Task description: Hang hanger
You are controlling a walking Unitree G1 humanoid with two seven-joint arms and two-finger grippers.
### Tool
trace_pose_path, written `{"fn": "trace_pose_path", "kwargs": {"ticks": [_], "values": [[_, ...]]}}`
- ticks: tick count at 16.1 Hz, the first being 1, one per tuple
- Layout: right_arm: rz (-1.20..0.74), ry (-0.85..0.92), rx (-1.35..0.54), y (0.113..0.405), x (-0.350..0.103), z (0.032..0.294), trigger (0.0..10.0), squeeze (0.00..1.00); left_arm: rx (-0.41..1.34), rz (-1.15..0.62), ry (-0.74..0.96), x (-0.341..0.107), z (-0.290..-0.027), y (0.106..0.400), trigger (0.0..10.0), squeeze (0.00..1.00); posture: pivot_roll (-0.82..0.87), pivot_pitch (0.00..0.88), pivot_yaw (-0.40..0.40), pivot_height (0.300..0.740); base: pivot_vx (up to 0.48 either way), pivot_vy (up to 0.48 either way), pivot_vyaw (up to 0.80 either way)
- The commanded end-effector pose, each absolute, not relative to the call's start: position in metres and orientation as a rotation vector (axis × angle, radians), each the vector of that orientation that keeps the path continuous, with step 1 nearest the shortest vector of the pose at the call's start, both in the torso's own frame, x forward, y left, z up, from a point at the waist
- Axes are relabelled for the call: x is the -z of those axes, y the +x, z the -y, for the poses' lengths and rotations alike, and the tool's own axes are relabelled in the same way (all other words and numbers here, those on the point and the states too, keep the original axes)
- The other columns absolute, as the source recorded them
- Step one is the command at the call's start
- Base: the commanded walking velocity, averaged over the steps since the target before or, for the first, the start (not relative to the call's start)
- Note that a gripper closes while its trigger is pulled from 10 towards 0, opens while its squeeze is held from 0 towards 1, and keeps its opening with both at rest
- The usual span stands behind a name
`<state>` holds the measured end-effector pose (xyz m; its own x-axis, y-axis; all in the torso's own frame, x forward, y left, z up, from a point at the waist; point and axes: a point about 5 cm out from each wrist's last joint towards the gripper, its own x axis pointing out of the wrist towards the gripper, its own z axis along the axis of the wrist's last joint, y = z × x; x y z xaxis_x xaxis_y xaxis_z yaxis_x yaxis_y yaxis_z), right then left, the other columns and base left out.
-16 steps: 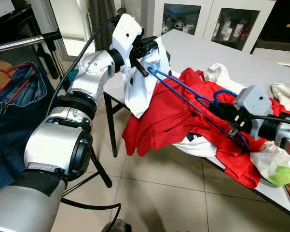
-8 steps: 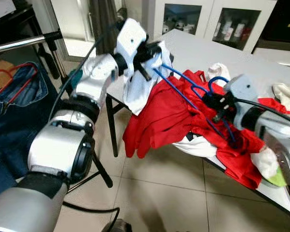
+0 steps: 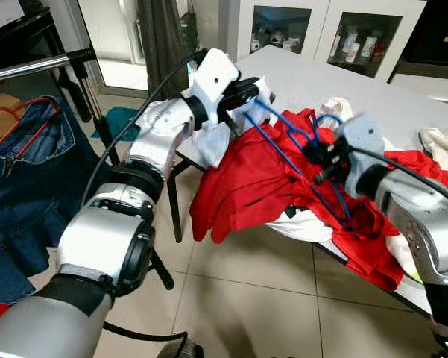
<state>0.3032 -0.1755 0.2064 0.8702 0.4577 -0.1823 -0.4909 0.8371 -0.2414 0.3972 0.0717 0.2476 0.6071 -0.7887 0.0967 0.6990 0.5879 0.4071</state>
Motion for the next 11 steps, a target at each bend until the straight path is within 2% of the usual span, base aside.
{"fn": "trace_pose_path", "kwargs": {"ticks": [1, 5, 11], "values": [[-0.063, -0.276, -0.422, 0.307, -0.216, 0.183, 10.0, 0.0, 0.871, 0.322, 0.362, -0.252, -0.065, 0.395, 10.0, 0.0, 0.01, 0.0, 0.051, 0.74, 0.0, 0.0, 0.0], [-0.047, -0.243, -0.368, 0.309, -0.217, 0.188, 10.0, 0.0, 0.882, 0.349, 0.361, -0.25, -0.054, 0.391, 10.0, 0.0, 0.01, 0.0, 0.055, 0.74, 0.0, 0.0, 0.0], [-0.05, -0.228, -0.371, 0.315, -0.213, 0.178, 10.0, 0.0, 0.949, 0.39, 0.418, -0.244, -0.032, 0.379, 10.0, 0.0, 0.02, 0.0, 0.055, 0.74, 0.0, 0.0, 0.0]]}}
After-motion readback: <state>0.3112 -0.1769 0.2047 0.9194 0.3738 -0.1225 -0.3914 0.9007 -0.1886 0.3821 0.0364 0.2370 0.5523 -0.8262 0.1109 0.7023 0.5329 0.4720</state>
